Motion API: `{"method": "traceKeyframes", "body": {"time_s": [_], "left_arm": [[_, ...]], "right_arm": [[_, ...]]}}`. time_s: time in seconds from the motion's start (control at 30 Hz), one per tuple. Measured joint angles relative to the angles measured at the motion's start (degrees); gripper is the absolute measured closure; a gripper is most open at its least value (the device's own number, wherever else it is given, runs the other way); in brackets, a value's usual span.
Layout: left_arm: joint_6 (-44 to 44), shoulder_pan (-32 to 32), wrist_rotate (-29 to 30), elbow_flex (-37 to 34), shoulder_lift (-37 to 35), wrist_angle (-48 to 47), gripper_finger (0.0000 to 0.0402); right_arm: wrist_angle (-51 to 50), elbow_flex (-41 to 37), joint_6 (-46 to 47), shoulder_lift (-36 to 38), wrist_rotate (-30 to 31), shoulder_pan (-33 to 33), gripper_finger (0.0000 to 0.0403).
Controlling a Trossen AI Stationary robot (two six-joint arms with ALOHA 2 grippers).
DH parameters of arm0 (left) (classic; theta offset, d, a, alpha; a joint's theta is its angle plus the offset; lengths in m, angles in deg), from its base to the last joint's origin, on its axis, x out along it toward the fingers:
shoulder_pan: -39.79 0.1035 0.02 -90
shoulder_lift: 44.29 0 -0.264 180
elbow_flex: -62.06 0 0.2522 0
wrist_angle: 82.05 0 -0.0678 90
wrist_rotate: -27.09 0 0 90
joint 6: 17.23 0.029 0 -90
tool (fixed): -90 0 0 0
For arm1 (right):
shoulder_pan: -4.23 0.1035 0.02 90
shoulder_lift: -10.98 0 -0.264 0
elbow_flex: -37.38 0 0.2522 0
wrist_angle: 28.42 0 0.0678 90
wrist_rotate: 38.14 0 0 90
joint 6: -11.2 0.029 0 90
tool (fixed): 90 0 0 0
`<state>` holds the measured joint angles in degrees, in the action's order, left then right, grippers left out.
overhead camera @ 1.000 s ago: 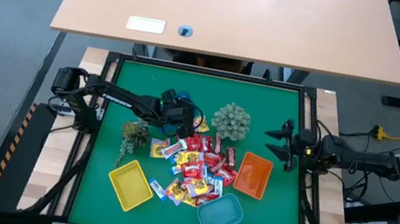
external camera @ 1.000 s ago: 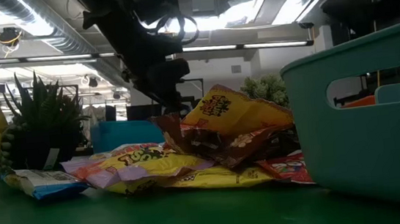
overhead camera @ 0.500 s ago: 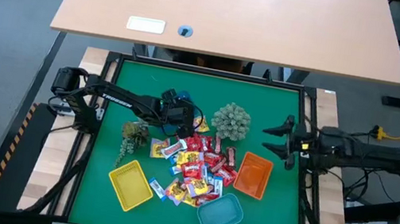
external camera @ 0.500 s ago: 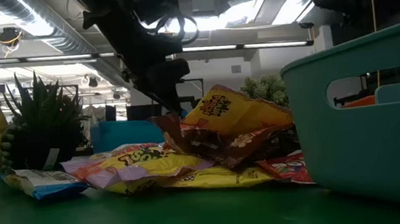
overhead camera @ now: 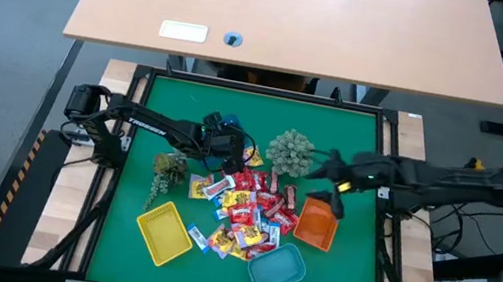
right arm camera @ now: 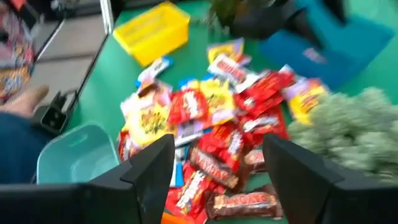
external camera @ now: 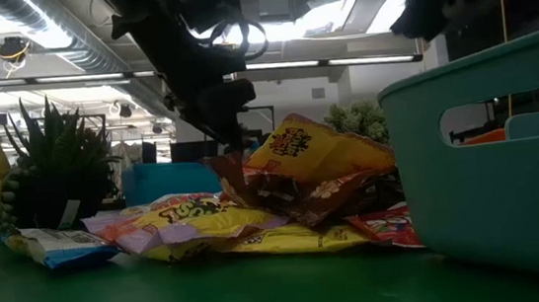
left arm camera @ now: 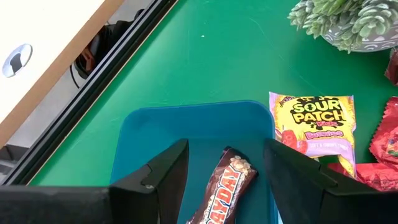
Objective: Sort candy
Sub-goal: Put the red candy into the orange bin
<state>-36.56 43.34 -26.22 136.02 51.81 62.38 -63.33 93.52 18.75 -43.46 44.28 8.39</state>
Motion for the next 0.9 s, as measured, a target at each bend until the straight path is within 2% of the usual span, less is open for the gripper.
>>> {"method": "traceKeyframes", "body": {"time_s": [0.4, 0.63, 0.9], "left_arm": [[0.0, 0.0, 0.0, 0.0, 0.0, 0.0, 0.0209], [0.0, 0.0, 0.0, 0.0, 0.0, 0.1, 0.0209], [0.0, 0.0, 0.0, 0.0, 0.0, 0.1, 0.0209]], "right_arm": [[0.9, 4.3, -6.8, -19.4, -1.5, 0.0, 0.0157], [5.8, 5.2, -10.7, -26.3, -1.5, 0.0, 0.0157], [10.7, 5.2, -11.1, -31.1, -2.6, 0.0, 0.0157]]}}
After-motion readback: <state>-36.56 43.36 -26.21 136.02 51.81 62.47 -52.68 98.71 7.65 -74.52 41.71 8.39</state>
